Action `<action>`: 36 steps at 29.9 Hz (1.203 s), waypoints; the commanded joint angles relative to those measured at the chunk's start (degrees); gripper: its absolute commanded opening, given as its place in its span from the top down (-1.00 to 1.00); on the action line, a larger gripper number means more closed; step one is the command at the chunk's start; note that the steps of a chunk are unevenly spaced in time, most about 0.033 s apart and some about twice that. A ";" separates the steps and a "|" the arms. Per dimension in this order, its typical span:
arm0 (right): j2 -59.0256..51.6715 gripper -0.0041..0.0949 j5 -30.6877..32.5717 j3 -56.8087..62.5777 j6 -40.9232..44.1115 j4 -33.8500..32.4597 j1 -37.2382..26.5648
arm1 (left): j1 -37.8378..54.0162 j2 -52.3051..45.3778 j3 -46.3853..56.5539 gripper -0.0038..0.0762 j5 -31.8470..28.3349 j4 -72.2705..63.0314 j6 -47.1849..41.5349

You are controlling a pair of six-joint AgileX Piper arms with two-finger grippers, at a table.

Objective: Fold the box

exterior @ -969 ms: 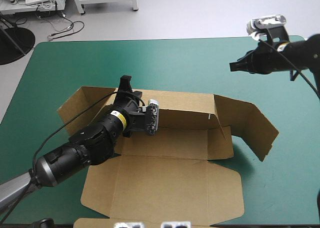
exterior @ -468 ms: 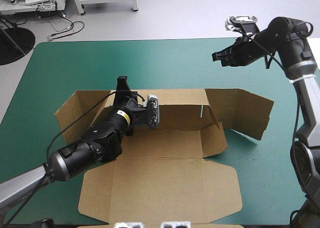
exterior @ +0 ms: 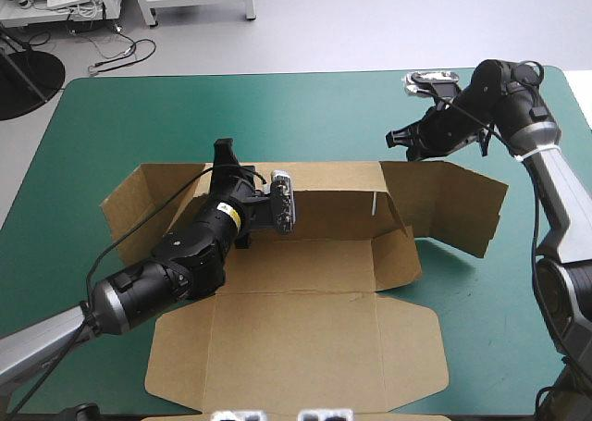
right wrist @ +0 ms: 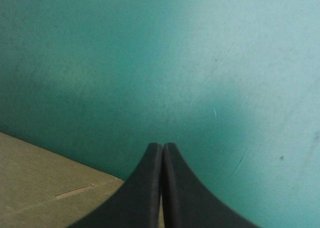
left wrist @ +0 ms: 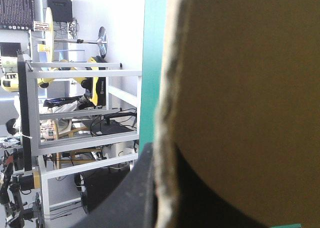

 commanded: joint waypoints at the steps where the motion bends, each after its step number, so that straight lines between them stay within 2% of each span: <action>1: -4.78 0.96 0.11 1.60 -1.26 1.06 0.00 | -0.28 -1.65 -1.55 0.93 -0.98 2.95 -1.15; 7: -8.99 0.96 0.21 7.20 -3.08 2.77 0.00 | -0.28 -1.65 -1.55 0.93 0.02 2.95 -1.15; 14: -14.50 0.96 0.21 14.99 -8.22 8.55 0.00 | -0.28 -1.65 -1.55 0.93 1.14 2.95 -1.25; 18: -17.64 0.96 0.10 18.88 -9.82 9.00 0.00 | -0.28 -1.65 -1.55 0.93 1.18 2.95 -1.25; 23: -22.14 0.96 -1.29 24.05 -16.13 12.95 -0.10 | -0.28 -1.65 -1.55 0.93 1.18 2.95 -1.25; 31: -30.37 0.96 -17.18 40.43 -30.90 21.07 -0.10 | -0.28 -1.65 -1.55 0.93 0.82 2.95 -1.25; 36: -38.77 0.96 -33.05 52.01 -46.63 32.32 -0.10 | -0.28 -1.65 -1.55 0.93 0.59 2.95 -1.25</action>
